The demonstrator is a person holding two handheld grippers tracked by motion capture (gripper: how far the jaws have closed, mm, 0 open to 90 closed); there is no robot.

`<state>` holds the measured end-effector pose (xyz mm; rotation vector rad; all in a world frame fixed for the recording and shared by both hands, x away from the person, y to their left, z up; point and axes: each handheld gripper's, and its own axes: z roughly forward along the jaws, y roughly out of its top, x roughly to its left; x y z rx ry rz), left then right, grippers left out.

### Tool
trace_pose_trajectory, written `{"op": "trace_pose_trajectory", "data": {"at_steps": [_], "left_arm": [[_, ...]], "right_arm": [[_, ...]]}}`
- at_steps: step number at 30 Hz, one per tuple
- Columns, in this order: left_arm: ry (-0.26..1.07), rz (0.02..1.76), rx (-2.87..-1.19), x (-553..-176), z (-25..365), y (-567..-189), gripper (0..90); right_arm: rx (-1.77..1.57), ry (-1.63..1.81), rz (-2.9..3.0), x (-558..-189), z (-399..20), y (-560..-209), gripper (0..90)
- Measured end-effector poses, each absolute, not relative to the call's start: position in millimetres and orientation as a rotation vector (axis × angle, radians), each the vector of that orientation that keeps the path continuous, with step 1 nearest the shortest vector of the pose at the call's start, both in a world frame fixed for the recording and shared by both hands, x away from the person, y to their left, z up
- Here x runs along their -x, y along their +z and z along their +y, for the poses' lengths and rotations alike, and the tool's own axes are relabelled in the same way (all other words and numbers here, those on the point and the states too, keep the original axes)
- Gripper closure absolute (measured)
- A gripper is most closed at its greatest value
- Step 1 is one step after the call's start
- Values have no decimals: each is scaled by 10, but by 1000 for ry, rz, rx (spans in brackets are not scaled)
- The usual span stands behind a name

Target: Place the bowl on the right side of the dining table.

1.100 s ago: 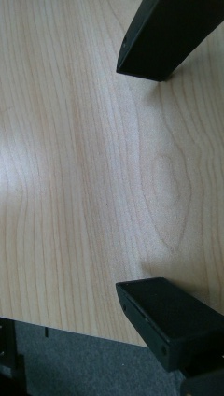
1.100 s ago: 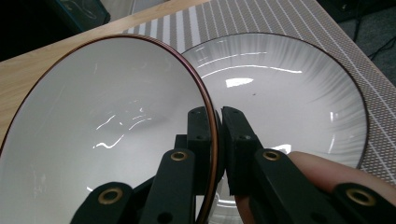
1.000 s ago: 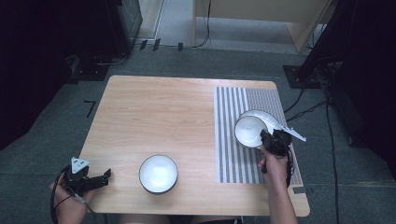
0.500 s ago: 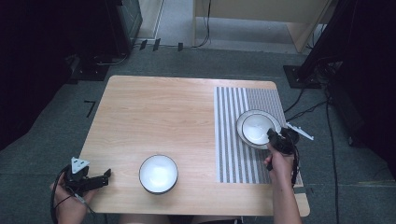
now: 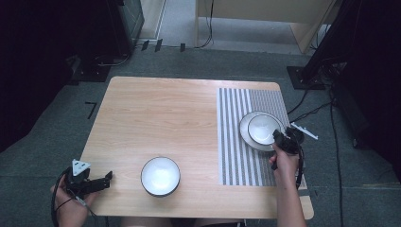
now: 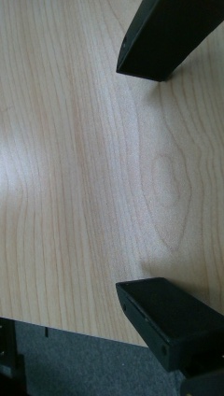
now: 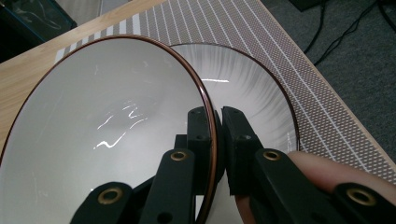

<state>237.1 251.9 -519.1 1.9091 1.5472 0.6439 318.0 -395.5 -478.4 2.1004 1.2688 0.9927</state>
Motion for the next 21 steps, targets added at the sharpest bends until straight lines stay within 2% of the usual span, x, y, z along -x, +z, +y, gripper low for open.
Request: {"op": "trace_pose_trajectory", "data": {"at_steps": [21], "left_arm": [[644, 1547, -1909, -2371, 2519, -5191, 0]], "right_arm": [[-2126, 994, 1230, -3257, -3970, -4842, 822]]}}
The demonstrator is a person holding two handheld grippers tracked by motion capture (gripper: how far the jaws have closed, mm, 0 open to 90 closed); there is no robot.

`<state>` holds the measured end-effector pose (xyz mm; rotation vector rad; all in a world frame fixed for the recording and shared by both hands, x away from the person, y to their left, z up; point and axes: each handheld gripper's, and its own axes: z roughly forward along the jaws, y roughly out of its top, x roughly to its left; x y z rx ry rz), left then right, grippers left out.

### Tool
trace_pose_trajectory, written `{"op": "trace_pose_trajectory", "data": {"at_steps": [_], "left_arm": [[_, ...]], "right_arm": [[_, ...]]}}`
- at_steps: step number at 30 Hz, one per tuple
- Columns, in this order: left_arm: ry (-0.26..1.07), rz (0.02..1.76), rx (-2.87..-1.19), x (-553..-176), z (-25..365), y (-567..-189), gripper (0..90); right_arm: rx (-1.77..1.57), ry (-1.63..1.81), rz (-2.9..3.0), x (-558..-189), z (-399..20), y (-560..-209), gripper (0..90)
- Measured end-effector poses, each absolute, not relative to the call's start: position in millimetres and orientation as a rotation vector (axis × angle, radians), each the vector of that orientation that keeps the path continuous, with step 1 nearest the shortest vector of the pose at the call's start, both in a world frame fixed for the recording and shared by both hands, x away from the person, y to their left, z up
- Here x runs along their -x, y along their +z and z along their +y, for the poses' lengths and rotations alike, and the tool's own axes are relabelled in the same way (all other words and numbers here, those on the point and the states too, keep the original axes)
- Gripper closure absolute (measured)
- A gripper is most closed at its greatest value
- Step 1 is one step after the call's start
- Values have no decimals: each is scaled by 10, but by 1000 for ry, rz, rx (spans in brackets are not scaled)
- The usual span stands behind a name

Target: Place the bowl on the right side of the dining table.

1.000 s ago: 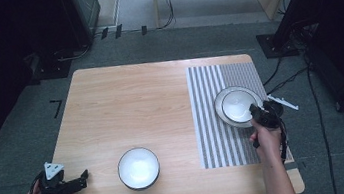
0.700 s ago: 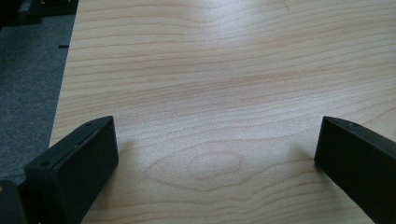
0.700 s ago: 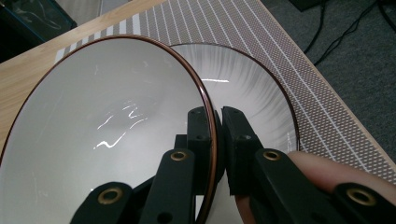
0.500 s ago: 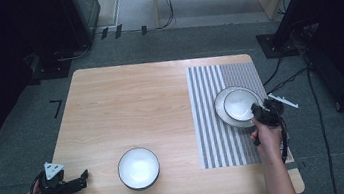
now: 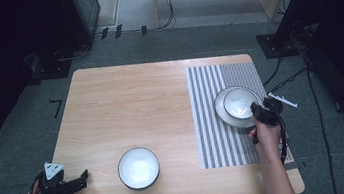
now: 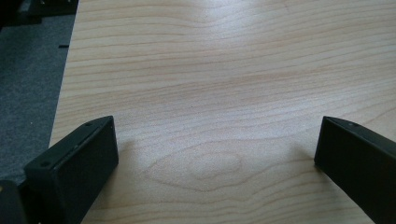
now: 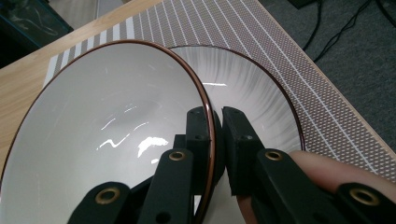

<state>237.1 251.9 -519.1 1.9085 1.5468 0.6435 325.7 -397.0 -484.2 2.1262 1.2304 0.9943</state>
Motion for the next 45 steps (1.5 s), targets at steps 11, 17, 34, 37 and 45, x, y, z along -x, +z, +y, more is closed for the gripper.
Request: {"op": "trace_pose_trajectory", "data": {"at_steps": [11, 17, 34, 37, 45], "left_arm": [[644, 1549, -1908, -2369, 2518, -5191, 0], [644, 1548, -1908, -2369, 2518, -5191, 0], [644, 1549, -1908, -2370, 2518, -5191, 0], [644, 1549, -1908, -2370, 2518, -5191, 0], [644, 1549, -1907, -2370, 2518, -5191, 0]], "right_arm": [[-2094, 1187, 1140, -3210, -4063, -4826, 520], [-1982, 1211, 1203, -3193, -4016, -4801, 208], [-1816, 1292, 1317, -3108, -3911, -4697, 0], [-1807, 1283, 1321, -3086, -3912, -4689, 0], [-1785, 1259, 1370, -2997, -3914, -4648, 0]]}}
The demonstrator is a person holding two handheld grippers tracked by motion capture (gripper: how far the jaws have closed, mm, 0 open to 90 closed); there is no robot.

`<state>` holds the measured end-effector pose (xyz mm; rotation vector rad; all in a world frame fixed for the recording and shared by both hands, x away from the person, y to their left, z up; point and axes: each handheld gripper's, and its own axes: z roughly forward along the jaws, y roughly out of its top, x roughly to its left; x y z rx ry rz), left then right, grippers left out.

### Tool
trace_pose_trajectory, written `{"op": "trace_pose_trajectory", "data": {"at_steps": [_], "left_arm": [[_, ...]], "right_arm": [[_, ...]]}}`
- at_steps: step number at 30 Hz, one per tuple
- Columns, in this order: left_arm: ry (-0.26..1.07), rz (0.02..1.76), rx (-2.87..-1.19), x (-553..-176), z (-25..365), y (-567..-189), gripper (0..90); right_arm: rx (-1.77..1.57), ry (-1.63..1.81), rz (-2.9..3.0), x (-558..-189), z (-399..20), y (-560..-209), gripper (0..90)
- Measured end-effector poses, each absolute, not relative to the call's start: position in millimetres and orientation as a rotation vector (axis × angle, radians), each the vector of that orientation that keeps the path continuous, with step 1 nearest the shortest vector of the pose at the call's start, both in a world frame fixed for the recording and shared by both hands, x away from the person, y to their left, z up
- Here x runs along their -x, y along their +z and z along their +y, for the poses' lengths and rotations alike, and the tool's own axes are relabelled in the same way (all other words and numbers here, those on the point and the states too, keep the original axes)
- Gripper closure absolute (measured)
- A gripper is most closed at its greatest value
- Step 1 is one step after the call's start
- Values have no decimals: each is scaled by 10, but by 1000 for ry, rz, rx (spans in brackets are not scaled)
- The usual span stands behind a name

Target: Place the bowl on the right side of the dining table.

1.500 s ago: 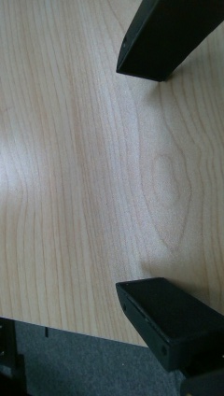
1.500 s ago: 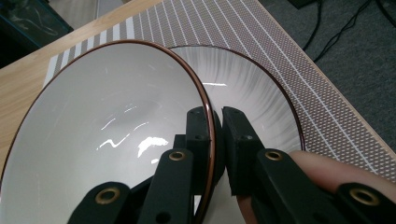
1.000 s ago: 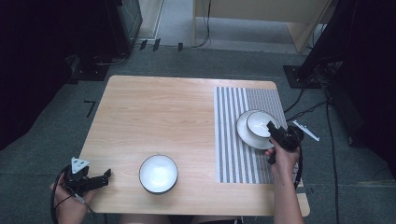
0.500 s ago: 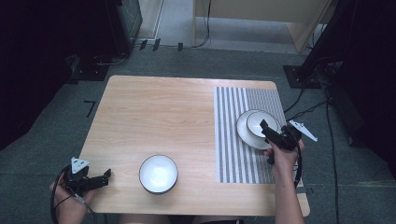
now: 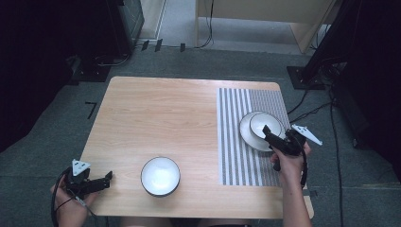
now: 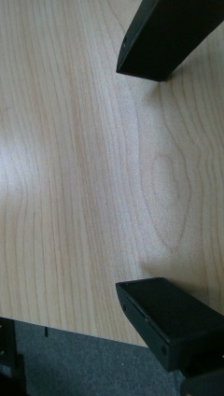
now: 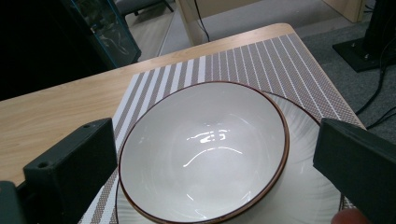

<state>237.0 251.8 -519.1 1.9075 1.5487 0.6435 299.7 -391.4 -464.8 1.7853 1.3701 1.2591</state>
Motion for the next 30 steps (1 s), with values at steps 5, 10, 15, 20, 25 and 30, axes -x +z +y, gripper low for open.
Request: {"op": "trace_pose_trajectory", "data": {"at_steps": [5, 10, 15, 20, 25, 30], "left_arm": [[643, 1549, -1908, -2370, 2518, -5190, 0], [642, 1546, -1911, -2377, 2518, -5189, 0], [642, 1545, -1911, -2377, 2518, -5189, 0], [642, 1546, -1911, -2378, 2518, -5189, 0], [642, 1545, -1911, -2378, 2518, -5189, 0], [642, 1545, -1911, -2378, 2518, -5189, 0]], "right_arm": [[-1764, 1242, 1387, -2930, -3930, -4640, 0], [-1755, 1232, 1398, -2862, -3944, -4640, 0], [-1736, 1214, 1421, -2781, -3938, -4652, 0], [-1725, 1198, 1451, -2708, -3910, -4662, 0], [-1712, 1185, 1472, -2639, -3890, -4651, 0], [-1700, 1175, 1486, -2593, -3859, -4650, 0]]}}
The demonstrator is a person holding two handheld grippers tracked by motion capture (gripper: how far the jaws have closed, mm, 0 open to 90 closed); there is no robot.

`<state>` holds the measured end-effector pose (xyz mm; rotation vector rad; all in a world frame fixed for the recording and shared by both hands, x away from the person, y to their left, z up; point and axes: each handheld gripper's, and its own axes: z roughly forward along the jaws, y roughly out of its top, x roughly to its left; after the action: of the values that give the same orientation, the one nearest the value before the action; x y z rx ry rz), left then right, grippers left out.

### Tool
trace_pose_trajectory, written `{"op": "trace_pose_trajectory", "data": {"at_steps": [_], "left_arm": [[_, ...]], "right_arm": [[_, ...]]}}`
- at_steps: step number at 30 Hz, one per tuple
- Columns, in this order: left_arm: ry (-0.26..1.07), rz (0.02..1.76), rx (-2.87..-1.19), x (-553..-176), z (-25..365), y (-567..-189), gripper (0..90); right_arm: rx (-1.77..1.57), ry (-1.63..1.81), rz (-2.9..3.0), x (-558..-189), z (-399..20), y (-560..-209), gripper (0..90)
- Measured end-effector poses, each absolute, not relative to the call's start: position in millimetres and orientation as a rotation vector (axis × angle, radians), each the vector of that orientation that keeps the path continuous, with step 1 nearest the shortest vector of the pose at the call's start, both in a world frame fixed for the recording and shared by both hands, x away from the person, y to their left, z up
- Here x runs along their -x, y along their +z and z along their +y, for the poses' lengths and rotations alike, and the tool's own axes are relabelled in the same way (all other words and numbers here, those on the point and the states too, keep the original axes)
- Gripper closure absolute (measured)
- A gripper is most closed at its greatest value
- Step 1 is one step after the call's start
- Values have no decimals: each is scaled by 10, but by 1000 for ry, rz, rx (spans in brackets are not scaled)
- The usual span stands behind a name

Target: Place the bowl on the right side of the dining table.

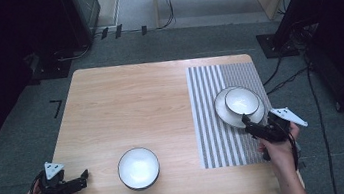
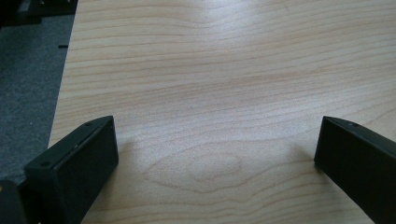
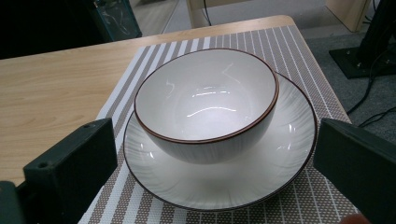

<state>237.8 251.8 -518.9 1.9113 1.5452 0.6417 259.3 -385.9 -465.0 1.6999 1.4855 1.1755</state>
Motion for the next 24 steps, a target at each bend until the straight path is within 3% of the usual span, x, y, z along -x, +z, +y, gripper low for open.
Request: {"op": "trace_pose_trajectory", "data": {"at_steps": [24], "left_arm": [[642, 1545, -1911, -2378, 2518, -5189, 0]], "right_arm": [[-1704, 1109, 1504, -2333, -3953, -4738, 0]]}}
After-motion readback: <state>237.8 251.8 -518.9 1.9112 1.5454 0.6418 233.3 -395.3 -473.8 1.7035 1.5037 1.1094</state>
